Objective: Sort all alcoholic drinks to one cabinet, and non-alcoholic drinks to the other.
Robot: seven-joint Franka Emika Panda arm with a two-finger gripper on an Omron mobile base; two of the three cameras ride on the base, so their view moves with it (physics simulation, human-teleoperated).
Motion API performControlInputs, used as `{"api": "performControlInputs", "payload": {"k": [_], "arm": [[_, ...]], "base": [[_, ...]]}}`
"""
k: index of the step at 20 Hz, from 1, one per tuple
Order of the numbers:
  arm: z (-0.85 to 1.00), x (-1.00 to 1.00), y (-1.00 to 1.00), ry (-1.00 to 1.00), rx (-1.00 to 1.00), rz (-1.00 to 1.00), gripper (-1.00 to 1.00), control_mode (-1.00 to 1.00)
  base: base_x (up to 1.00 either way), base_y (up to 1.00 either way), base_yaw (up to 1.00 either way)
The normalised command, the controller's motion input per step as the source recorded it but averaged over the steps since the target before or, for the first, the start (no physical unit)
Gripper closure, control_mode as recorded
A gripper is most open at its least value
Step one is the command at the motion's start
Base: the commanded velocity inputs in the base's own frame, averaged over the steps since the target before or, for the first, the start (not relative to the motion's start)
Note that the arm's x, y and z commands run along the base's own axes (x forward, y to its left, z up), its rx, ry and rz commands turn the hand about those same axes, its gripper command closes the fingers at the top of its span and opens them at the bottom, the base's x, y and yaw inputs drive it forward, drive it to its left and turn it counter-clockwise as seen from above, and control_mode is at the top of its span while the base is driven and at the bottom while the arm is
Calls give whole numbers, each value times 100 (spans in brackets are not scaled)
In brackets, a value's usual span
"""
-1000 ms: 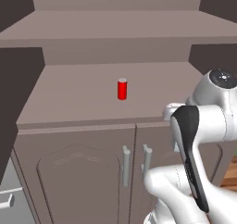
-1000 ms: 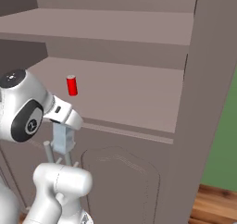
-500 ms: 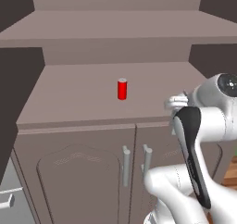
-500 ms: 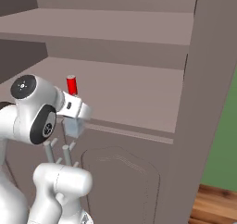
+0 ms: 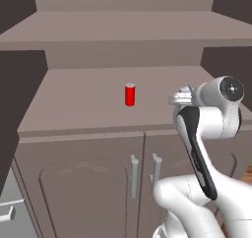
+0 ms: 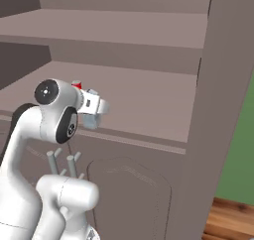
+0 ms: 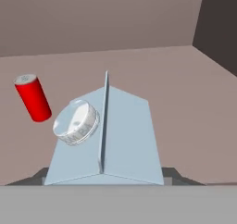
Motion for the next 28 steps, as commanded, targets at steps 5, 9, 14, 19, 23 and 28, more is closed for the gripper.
{"api": "performControlInputs", "payload": {"k": [5, 9, 14, 19, 23, 28], "arm": [[21, 72, -8, -4, -3, 0, 100, -100], [-4, 67, -8, 0, -3, 0, 100, -100], [-40, 66, -7, 0, -2, 0, 100, -100], [-58, 66, -6, 0, -1, 0, 100, -100], [-47, 59, -2, -5, -3, 0, 100, -100], [-18, 58, -5, -7, -1, 0, 100, -100]], "base": [[0, 0, 0], [0, 0, 0], [0, 0, 0], [0, 0, 0], [0, 0, 0], [0, 0, 0]]}}
